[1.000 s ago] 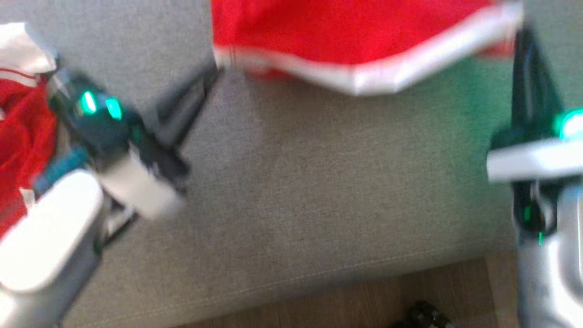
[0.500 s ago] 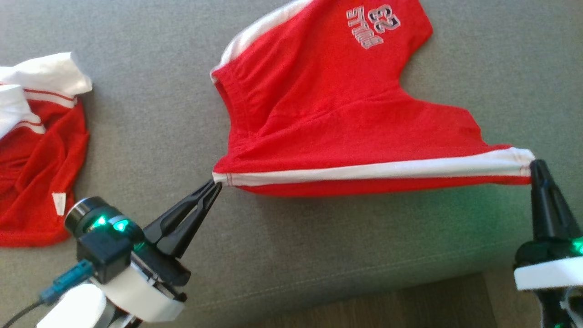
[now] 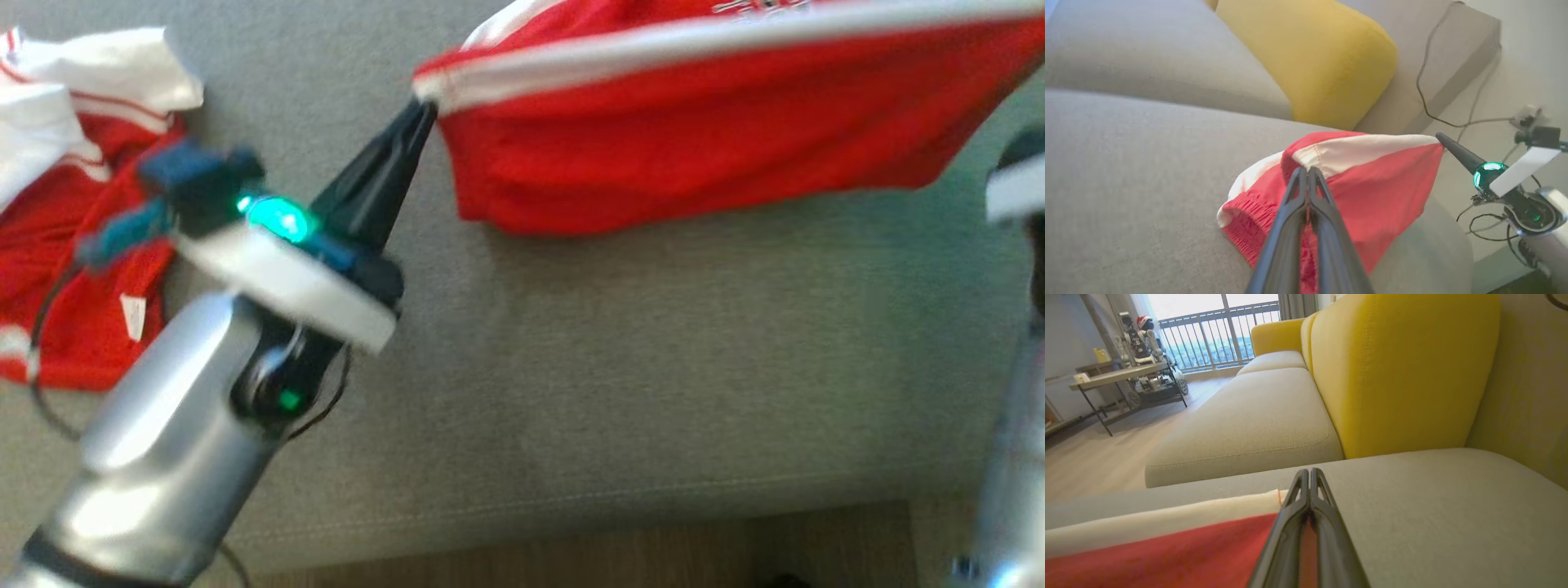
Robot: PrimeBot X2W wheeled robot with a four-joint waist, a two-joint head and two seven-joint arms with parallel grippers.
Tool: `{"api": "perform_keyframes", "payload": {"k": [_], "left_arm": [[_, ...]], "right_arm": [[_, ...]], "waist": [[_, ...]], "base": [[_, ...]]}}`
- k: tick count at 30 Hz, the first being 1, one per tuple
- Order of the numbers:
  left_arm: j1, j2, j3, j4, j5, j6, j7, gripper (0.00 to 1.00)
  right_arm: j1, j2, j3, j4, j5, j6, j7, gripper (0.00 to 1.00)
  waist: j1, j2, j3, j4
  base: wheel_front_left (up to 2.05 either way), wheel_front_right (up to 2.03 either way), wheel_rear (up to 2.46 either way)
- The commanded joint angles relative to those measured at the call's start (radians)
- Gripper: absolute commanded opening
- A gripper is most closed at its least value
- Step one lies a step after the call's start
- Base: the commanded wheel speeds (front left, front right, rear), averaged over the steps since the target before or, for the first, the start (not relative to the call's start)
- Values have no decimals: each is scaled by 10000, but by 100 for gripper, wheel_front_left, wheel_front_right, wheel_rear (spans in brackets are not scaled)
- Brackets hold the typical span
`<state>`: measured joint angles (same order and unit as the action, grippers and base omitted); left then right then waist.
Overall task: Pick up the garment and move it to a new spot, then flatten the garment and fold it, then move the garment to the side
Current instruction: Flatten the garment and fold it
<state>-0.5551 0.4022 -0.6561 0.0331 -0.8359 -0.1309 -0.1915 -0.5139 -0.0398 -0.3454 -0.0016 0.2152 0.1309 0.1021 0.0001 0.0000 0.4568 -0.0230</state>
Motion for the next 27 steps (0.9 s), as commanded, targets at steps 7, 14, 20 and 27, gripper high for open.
{"api": "perform_keyframes", "payload": {"k": [7,14,20,27], "left_arm": [[-2259,-863,96,1751,-2641,2,989,0],[-3646,-1140,-353,3264,-3149,2,530,0],[-4081,-1171,-918,3576,-3354,2,-12,0],[-4296,-1021,-1409,3981,-3344,2,-483,58]], "right_arm": [[-3179,-140,366,1694,-1844,-2,111,0],[-5417,-602,738,4147,-3161,-2,-495,0],[-6173,-930,488,5431,-3999,-2,-1115,0],[-6540,-852,24,6610,-4329,-2,-1870,100]], "waist": [[-1,0,1302,938],[-1,0,1924,1229],[-1,0,2031,1365],[-1,0,2000,1352]], "base": [[0,0,0],[0,0,0],[0,0,0],[0,0,0]]}}
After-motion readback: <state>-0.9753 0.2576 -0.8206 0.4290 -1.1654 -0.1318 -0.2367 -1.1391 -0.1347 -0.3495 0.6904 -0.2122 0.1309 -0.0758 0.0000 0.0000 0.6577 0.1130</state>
